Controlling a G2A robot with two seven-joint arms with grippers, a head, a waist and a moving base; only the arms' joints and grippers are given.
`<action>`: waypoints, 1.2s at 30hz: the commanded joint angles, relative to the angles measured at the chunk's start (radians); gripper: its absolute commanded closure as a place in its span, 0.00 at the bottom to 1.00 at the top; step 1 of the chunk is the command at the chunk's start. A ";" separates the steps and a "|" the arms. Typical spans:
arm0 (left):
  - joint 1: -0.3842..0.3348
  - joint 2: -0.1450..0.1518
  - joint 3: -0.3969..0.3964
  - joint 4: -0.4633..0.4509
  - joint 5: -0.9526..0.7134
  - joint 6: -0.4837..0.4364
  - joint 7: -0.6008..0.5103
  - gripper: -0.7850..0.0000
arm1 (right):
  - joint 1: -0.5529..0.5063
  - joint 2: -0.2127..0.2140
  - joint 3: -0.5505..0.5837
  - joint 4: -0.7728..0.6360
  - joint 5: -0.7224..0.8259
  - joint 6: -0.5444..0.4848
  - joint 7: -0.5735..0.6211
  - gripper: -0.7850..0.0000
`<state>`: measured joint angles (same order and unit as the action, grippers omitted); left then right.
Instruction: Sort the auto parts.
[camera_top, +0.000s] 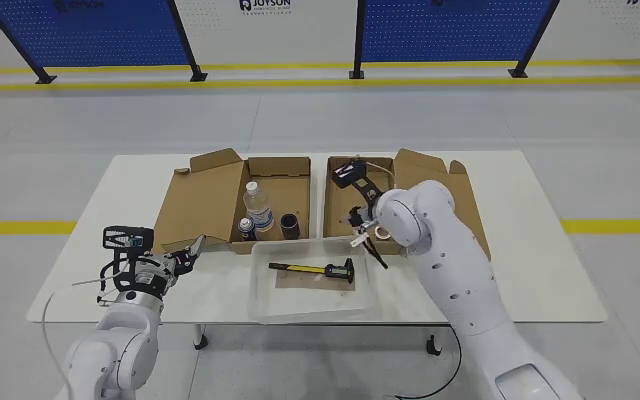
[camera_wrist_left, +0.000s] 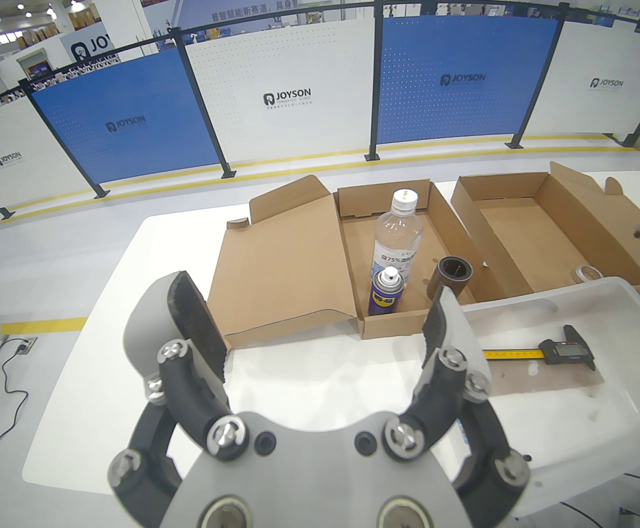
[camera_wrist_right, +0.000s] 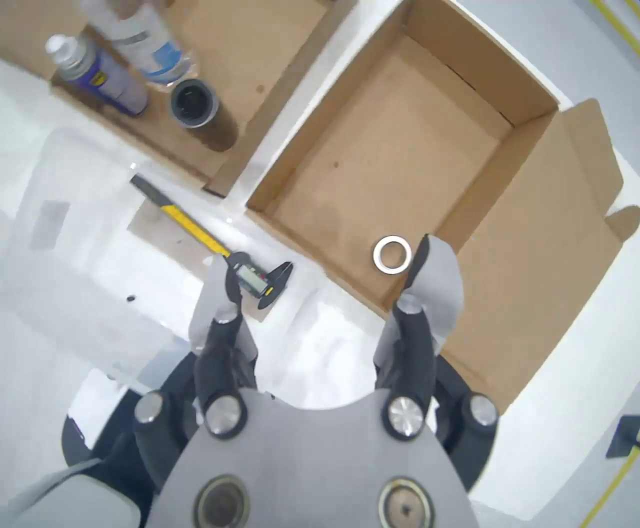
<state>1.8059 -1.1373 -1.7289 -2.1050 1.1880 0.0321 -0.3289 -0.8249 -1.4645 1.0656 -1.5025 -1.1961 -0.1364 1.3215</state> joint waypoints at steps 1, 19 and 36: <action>0.000 0.000 0.000 0.000 0.000 0.000 0.000 0.00 | -0.027 0.005 -0.003 -0.065 0.010 -0.046 0.031 0.03; 0.000 0.000 0.000 0.000 0.000 0.000 0.000 0.00 | -0.032 0.028 -0.143 0.032 0.234 -0.268 0.094 0.05; 0.000 0.000 0.000 0.000 0.000 0.000 0.000 0.00 | 0.101 -0.020 -0.341 0.379 0.183 -0.237 0.006 0.21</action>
<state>1.8059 -1.1373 -1.7289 -2.1050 1.1880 0.0321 -0.3289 -0.7294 -1.4801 0.7369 -1.1423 -1.0068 -0.3739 1.3369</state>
